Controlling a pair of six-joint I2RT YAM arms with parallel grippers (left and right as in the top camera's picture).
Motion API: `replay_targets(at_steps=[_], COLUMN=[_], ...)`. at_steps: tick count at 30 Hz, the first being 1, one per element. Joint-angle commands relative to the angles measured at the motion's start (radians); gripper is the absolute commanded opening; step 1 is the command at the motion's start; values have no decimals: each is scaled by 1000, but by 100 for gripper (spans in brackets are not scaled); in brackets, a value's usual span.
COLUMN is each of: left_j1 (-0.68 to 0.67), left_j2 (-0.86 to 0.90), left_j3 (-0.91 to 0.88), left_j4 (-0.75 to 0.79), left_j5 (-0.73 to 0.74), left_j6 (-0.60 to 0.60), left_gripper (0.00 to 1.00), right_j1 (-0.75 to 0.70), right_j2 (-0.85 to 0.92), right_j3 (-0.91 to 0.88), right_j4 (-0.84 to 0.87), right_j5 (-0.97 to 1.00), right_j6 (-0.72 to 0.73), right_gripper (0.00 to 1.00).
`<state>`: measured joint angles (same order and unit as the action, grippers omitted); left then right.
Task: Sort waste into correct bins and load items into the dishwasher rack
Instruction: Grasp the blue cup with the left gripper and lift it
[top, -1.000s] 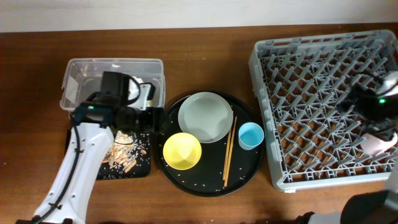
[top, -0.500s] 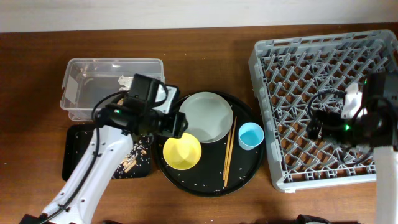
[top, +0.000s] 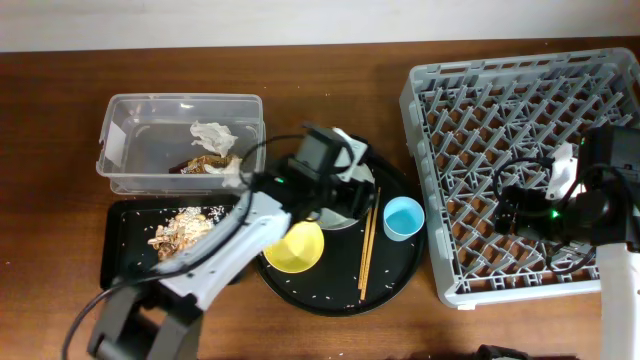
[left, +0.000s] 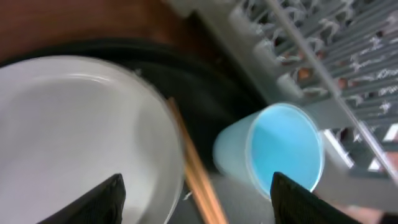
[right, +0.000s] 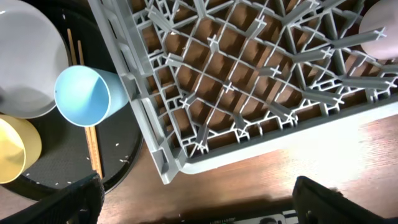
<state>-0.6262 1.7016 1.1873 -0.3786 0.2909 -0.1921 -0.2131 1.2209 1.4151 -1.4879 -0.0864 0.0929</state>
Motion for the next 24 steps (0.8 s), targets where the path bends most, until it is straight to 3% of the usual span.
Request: replay_targets(at_steps=[1, 6, 8, 10, 14, 22, 24], left_j1=[-72, -135, -139, -139, -139, -129, -108], left_j2=[65, 137, 152, 158, 161, 172, 167], left_j3=[8, 8, 8, 8, 8, 8, 11], left_j4=[92, 135, 132, 131, 82, 53, 35], left_j5=[42, 42, 42, 30, -53, -52, -51], left_j6=[-77, -101, -107, -107, -106, -107, -121], left_gripper=[74, 72, 64, 47, 38, 0, 1], right_j1=[10, 10, 10, 10, 10, 10, 10], right_j2=[-8, -8, -8, -8, -8, -8, -6], right_j3=[-5, -5, -5, -5, -5, -5, -5], right_j4=[3, 3, 2, 2, 2, 2, 3], right_j5=[12, 12, 12, 12, 12, 12, 13], right_j6=[-7, -8, -8, -8, -8, -8, -8], right_gripper=[98, 98, 98, 98, 98, 98, 98])
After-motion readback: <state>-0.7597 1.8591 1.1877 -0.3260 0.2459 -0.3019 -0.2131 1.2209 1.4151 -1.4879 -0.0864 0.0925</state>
